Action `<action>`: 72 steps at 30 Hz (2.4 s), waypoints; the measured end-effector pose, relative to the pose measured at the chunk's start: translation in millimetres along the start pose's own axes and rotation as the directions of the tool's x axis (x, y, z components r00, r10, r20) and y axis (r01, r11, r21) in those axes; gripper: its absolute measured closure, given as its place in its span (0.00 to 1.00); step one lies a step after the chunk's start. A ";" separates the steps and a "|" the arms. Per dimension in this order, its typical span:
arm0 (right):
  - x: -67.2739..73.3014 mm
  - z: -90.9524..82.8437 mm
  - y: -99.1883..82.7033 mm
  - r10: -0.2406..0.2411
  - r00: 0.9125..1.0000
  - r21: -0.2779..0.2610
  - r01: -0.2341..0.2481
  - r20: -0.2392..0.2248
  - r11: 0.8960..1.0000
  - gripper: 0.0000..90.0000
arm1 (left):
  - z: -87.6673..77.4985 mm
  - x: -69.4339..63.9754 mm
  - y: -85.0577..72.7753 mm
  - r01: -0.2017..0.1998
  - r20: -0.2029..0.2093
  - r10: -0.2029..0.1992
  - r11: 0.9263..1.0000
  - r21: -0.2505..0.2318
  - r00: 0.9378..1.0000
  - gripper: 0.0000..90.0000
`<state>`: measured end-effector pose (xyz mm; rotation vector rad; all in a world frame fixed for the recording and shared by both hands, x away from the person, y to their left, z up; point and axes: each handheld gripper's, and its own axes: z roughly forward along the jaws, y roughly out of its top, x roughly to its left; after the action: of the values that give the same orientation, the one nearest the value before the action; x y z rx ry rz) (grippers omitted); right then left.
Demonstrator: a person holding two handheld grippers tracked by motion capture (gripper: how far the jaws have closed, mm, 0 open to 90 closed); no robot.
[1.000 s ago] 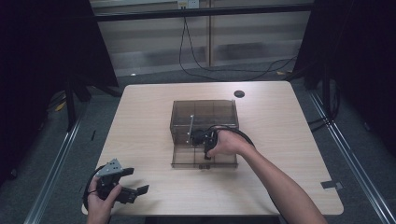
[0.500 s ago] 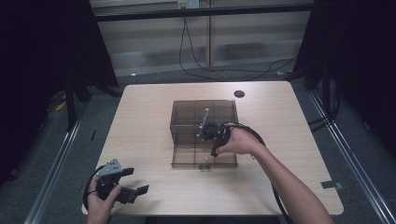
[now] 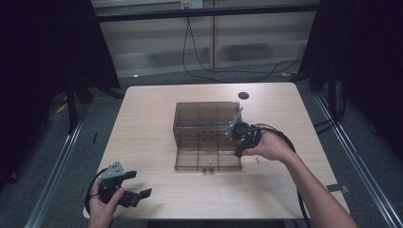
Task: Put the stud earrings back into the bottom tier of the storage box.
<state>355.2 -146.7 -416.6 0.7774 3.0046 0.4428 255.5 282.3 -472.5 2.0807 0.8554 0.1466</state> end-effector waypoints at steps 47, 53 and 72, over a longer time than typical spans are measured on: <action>-34.9 33.6 -62.6 0.136 0.989 0.146 -0.142 0.050 0.979 0.95 | 1.0 -0.5 0.1 0.000 -0.002 0.000 1.000 0.004 1.000 0.04; -34.0 29.0 -62.4 0.133 0.990 0.130 -0.138 0.047 0.982 0.95 | 0.9 -0.3 0.1 -0.001 -0.002 0.001 1.000 0.006 1.000 0.04; -23.6 8.0 -44.5 0.099 0.994 0.064 -0.102 0.043 0.993 0.95 | 0.5 -0.6 0.1 0.001 -0.002 -0.001 1.000 0.003 1.000 0.04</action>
<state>355.4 -193.0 -438.0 0.9337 2.9669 0.3266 255.3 281.5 -472.6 2.0832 0.8580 0.1476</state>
